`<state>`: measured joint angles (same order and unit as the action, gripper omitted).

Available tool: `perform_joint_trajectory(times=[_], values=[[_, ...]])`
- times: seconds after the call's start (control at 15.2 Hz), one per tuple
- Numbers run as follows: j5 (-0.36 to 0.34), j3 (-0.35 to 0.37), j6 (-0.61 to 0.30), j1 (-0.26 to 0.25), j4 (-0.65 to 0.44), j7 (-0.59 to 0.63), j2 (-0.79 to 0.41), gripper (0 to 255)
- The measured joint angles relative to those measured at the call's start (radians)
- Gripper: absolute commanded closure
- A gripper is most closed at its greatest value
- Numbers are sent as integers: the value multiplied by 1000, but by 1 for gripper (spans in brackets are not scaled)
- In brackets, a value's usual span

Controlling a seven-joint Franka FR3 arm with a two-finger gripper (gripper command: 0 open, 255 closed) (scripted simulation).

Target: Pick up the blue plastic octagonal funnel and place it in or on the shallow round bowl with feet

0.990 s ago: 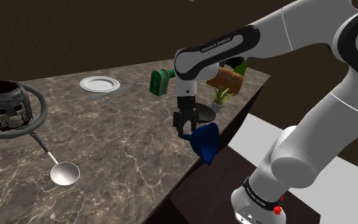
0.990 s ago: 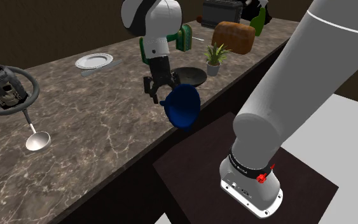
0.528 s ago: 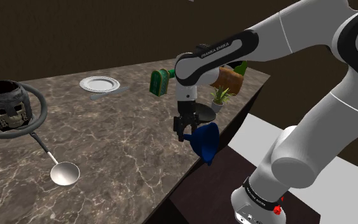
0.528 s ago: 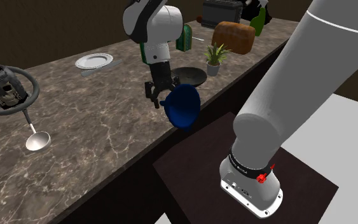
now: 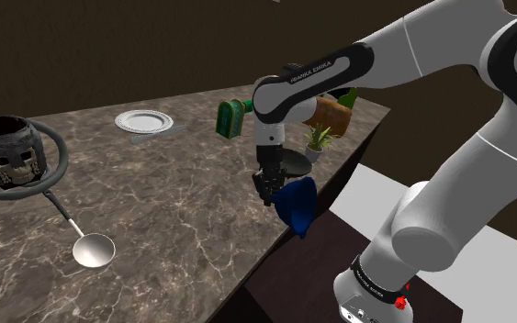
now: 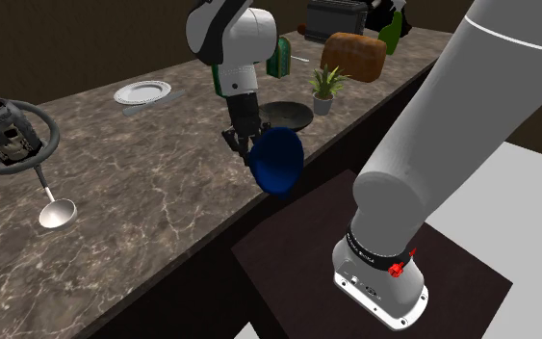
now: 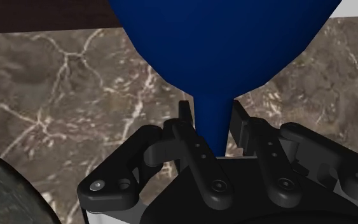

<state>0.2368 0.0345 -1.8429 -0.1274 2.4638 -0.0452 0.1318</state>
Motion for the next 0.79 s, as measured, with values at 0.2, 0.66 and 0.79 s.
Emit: perform_joint_trajectory(times=[0.2, 0.66, 0.79], values=[[0, 0, 0, 0, 1, 0, 0, 255], [-4, -2, 56, 1, -22, 10, 33, 255], [-5, -2, 85, 1, -34, 17, 51, 255]])
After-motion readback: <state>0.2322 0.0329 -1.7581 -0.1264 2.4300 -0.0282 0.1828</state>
